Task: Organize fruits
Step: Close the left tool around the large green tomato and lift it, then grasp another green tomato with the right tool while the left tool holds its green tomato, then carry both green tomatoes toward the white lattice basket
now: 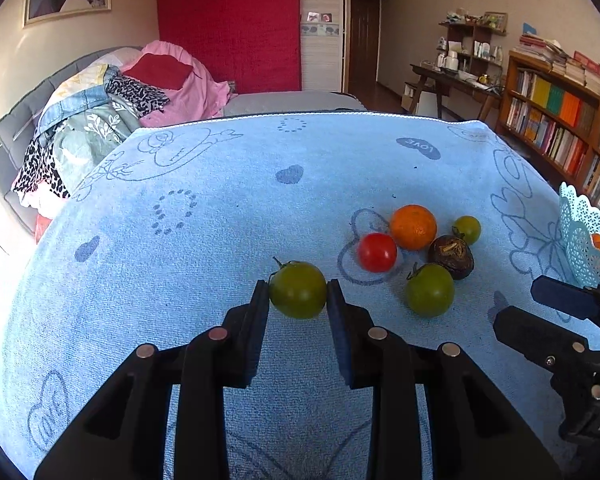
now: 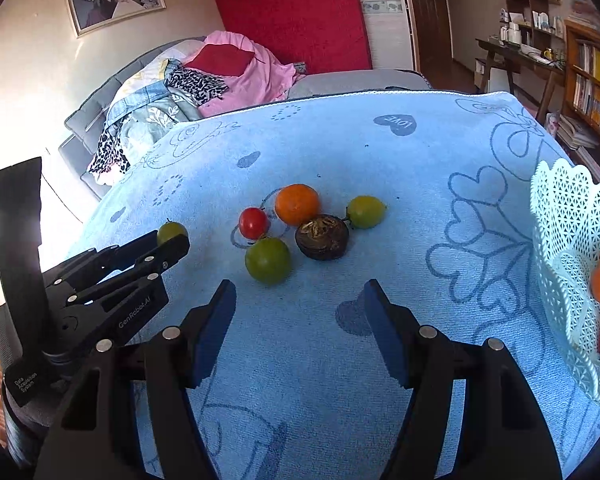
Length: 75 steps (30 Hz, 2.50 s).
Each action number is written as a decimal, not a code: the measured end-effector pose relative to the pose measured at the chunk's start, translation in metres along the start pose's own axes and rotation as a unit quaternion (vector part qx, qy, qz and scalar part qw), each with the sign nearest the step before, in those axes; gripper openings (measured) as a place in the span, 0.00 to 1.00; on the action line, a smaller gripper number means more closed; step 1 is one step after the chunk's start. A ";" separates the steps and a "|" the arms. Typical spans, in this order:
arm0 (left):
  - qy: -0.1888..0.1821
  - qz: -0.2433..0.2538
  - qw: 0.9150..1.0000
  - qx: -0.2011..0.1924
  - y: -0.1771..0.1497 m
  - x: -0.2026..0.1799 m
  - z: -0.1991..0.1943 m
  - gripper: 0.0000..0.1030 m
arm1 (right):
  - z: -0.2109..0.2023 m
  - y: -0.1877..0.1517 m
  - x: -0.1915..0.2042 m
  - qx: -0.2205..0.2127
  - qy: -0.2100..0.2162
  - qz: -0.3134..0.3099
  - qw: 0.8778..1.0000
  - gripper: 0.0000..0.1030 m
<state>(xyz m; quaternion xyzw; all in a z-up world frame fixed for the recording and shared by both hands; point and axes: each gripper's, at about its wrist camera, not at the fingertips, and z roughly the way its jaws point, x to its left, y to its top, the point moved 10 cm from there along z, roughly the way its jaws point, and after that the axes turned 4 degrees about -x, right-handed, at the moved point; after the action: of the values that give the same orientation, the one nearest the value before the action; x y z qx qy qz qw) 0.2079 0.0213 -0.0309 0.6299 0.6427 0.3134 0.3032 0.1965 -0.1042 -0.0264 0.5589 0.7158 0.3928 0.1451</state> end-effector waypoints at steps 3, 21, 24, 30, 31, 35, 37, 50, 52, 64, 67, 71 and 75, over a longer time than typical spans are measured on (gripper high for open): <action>0.016 -0.011 1.000 -0.006 0.002 0.011 -0.003 0.29 | 0.015 0.002 0.009 0.011 0.005 -0.007 1.000 0.63; 0.040 -0.046 0.998 -0.005 0.001 0.031 -0.008 0.29 | 0.066 0.002 0.016 0.040 -0.018 -0.016 0.999 0.42; 0.038 -0.043 0.998 -0.003 0.001 0.028 -0.007 0.29 | 0.068 0.003 0.015 0.034 -0.026 -0.021 0.999 0.36; 0.033 -0.038 0.999 -0.005 0.001 0.025 -0.008 0.29 | 0.063 0.000 0.015 0.030 -0.024 -0.019 0.999 0.35; 0.033 -0.037 0.999 -0.005 0.001 0.024 -0.008 0.29 | 0.061 0.000 0.015 0.030 -0.022 -0.016 0.999 0.35; 0.030 -0.032 0.999 -0.007 0.000 0.021 -0.009 0.29 | 0.051 -0.005 0.014 0.026 -0.019 -0.008 0.999 0.35; 0.028 -0.029 0.999 -0.008 0.000 0.018 -0.010 0.29 | 0.045 -0.005 0.014 0.021 -0.018 -0.005 1.000 0.35; 0.007 -0.003 1.000 -0.024 0.000 -0.004 -0.023 0.29 | 0.014 -0.015 0.012 0.005 -0.020 0.010 1.000 0.35; 0.003 0.002 1.000 -0.026 0.000 -0.008 -0.025 0.29 | 0.010 -0.018 0.011 0.003 -0.021 0.014 1.000 0.35; -0.015 0.028 0.999 -0.035 -0.002 -0.030 -0.034 0.29 | -0.017 -0.024 -0.006 -0.013 -0.034 0.038 0.999 0.35; -0.017 0.035 0.999 -0.037 -0.003 -0.034 -0.035 0.29 | -0.025 -0.025 -0.008 -0.018 -0.034 0.040 0.998 0.35; -0.020 0.040 0.998 -0.036 -0.004 -0.039 -0.035 0.29 | -0.036 -0.025 -0.008 -0.027 -0.031 0.041 0.998 0.35; -0.031 0.045 0.998 -0.034 -0.006 -0.048 -0.038 0.29 | -0.047 -0.024 -0.009 -0.035 -0.028 0.042 0.998 0.35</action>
<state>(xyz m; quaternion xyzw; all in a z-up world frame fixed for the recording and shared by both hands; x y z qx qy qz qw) 0.1758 -0.0279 -0.0124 0.6569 0.5927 0.3293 0.3297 0.1525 -0.1332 -0.0153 0.5943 0.6729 0.4072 0.1679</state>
